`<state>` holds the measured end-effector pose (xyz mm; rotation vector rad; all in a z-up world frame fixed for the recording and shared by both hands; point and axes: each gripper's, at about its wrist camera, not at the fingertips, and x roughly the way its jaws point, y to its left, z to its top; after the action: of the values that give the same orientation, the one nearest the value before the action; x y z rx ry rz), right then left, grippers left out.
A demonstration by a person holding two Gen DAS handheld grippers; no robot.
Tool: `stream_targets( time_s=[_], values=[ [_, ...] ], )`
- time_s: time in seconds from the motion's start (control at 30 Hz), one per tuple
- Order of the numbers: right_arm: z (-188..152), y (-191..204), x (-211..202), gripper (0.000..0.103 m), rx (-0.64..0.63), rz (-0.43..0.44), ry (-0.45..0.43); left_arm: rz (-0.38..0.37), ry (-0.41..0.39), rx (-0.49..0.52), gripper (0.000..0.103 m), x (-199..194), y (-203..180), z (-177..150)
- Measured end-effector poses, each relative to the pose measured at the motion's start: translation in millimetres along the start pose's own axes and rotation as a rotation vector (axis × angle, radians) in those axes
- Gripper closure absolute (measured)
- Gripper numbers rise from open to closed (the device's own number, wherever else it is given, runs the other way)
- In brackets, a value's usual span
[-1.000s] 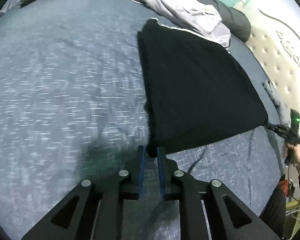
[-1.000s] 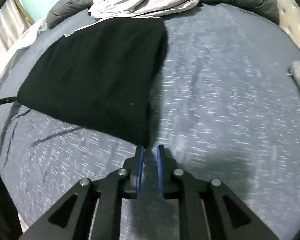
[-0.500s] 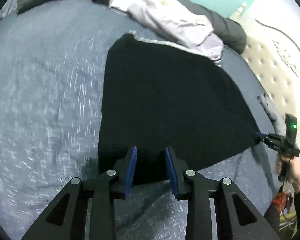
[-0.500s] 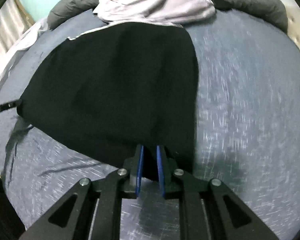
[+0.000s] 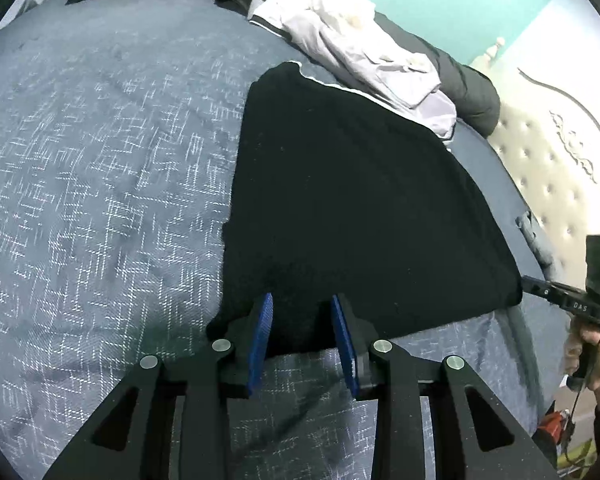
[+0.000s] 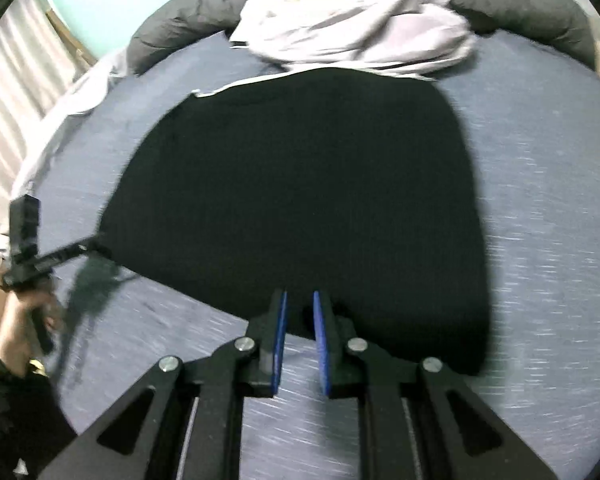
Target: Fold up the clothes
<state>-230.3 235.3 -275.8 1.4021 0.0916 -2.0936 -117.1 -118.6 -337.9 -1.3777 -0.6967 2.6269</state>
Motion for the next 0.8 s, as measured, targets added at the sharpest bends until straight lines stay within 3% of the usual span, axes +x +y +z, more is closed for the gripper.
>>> stream_targets(
  time_s=[0.17,0.3,0.63,0.8],
  values=[
    [13,49,34,0.090,0.033,0.056,-0.004,0.006,0.000,0.025,0.069,0,-2,-2],
    [12,73,51,0.090,0.030,0.020,0.005,0.007,0.007,0.043,0.069,3,-3,-3],
    [-8,88,76,0.090,0.049,-0.094,0.030,0.004,0.024,0.069,0.064,7,-6,-2],
    [0,90,78,0.090,0.051,-0.115,0.031,-0.011,0.027,0.068,0.063,6,-4,-5]
  ],
)
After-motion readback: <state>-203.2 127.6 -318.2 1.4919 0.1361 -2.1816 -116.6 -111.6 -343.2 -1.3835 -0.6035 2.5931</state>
